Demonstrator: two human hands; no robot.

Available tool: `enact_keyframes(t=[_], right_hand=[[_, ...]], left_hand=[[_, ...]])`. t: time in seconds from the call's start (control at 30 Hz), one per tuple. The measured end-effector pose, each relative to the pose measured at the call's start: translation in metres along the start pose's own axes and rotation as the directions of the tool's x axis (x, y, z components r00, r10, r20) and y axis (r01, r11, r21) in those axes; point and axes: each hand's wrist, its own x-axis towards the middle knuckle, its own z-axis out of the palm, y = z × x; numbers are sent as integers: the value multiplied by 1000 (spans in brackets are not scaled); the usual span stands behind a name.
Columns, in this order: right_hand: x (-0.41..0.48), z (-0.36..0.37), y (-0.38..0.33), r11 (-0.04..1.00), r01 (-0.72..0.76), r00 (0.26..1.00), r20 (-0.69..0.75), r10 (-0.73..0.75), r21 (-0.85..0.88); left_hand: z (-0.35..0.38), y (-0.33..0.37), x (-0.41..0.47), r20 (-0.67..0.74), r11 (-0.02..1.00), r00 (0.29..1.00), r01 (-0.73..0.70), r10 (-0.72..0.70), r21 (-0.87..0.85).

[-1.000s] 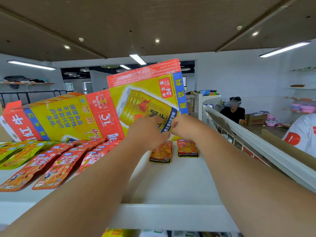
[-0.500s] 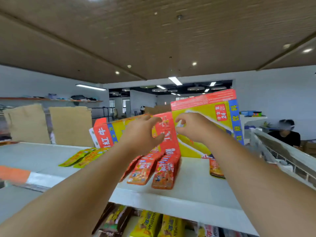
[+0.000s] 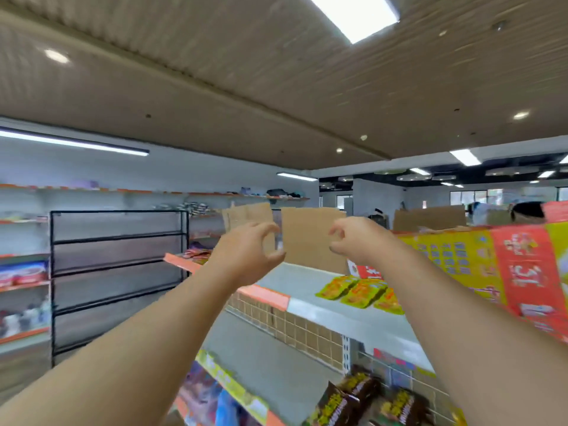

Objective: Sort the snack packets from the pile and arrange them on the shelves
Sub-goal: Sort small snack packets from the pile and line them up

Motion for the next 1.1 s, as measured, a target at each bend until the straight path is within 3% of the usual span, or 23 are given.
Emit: enact_keyframes(t=[0.23, 0.53, 1.1], right_hand=[[51, 55, -93, 986, 61, 998, 17, -65, 157], [111, 119, -142, 955, 109, 989, 66, -132, 274], [330, 215, -162, 912, 204, 968, 64, -242, 356]], left_hand=[[-39, -105, -23, -6, 987, 988, 157, -157, 34], [-27, -190, -27, 15, 953, 953, 301, -302, 28], [71, -316, 123, 70, 923, 940, 311, -333, 225]])
